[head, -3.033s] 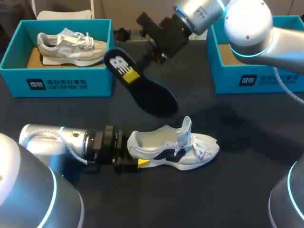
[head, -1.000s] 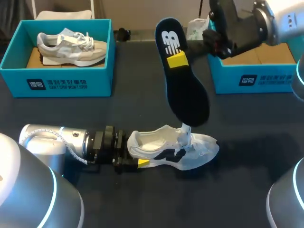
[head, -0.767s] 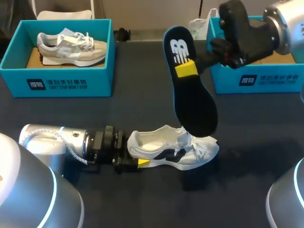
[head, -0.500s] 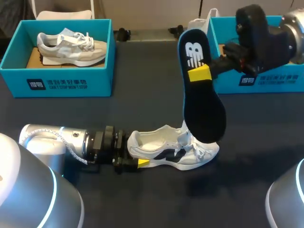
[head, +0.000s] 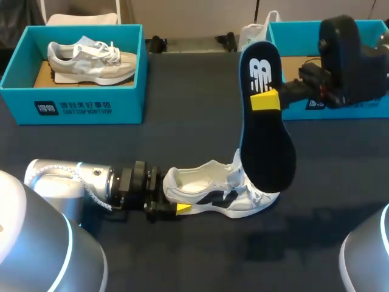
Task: Take the shoe out of the shoebox, open the shoe tongue, remove and reinsert the insole, then place the shoe into the shoebox
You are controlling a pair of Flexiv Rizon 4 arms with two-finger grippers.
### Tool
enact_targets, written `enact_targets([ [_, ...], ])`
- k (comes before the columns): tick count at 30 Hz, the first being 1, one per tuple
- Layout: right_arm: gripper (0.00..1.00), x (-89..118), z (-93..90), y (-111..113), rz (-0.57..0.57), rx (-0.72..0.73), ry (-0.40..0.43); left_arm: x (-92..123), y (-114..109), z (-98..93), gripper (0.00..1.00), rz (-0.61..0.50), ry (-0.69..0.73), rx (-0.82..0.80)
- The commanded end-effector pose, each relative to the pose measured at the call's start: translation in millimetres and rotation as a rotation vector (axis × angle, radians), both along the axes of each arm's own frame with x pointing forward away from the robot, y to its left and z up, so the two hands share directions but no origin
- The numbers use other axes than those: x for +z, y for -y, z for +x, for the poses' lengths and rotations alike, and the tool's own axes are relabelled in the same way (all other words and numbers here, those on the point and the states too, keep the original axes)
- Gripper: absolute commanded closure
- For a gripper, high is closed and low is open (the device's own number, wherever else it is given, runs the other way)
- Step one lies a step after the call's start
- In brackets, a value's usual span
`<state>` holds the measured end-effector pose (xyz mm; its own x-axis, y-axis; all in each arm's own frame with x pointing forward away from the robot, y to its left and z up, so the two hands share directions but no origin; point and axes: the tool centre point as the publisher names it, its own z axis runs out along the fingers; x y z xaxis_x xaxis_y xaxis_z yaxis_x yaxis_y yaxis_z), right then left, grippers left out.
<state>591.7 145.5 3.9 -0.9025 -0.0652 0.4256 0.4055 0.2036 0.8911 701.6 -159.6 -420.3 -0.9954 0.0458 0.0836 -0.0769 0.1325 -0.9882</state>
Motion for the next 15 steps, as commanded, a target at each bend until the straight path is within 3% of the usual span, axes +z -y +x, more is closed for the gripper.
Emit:
enact_targets([
  [1, 1.0, -0.5, -0.1, -0.9, -0.001, -0.001, 0.0, 0.6, 1.2, -1.4, 1.0, 0.001, 0.001, 0.004],
  [5, 1.0, -0.5, -0.1, -0.9, -0.001, -0.001, 0.0, 3.2, 2.5, -1.6, 0.99, 0.004, -0.007, -0.002],
  [7, 1.0, -0.5, -0.1, -0.9, -0.001, -0.001, 0.0, 3.3, 1.1, -2.1, 0.3, 0.012, -0.001, -0.002],
  [8, 1.0, -0.5, -0.1, -0.9, -0.001, -0.001, 0.0, 3.2, -0.1, -2.2, 0.0, 0.017, -0.013, -0.007],
  [15, 1.0, -0.5, -0.1, -0.9, -0.001, -0.001, 0.0, 3.8, -6.4, -4.5, 0.0, 0.038, -0.004, -0.008],
])
